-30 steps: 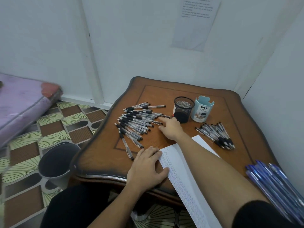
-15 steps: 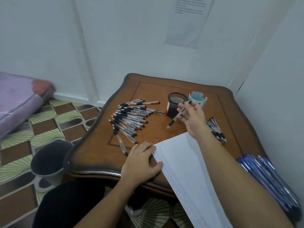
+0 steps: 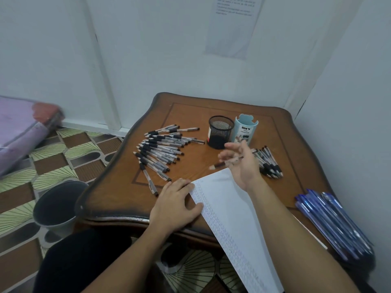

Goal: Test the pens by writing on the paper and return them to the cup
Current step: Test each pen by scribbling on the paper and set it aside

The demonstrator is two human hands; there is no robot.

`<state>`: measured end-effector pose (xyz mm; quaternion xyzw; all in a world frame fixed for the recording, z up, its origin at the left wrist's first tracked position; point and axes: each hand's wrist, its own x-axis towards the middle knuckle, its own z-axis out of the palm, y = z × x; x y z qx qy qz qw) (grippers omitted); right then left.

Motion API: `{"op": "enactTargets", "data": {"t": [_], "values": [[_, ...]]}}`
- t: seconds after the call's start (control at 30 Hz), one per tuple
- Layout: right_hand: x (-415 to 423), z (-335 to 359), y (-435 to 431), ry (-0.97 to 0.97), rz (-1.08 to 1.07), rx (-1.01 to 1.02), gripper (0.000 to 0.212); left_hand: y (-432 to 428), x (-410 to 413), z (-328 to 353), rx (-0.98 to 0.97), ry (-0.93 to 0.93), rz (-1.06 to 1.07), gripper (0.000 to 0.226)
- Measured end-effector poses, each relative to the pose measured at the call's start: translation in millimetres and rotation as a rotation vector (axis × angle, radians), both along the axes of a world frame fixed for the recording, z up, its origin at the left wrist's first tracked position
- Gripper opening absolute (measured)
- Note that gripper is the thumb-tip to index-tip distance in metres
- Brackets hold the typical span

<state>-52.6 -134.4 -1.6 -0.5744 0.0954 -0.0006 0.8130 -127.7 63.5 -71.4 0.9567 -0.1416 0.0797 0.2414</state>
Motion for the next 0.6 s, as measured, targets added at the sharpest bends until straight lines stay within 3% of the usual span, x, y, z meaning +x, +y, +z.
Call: {"op": "enactTargets", "data": {"t": [0.1,0.27,0.3,0.47,0.6], "values": [[-0.6,-8.0,2.6,0.064,0.056,-0.141,0.064,-0.2,0.4,-1.4,0.003,-0.003,-0.004,0.080],[-8.6,-25.1,7.3,-0.034,0.206,-0.283,0.009,0.8,0.9,-0.4,0.022,0.008,-0.005,0.083],[-9.7,-29.0,8.8,-0.033,0.196,-0.306,0.006,1.0,0.7,0.0,0.026,0.013,-0.008,0.083],[-12.8,-42.6,10.8,-0.043,0.242,-0.349,0.017,1.2,-0.2,1.5,0.020,0.011,-0.001,0.082],[-15.0,-46.8,12.0,-0.079,0.232,-0.514,0.018,0.9,-0.9,0.2,0.016,0.000,-0.003,0.080]]}}
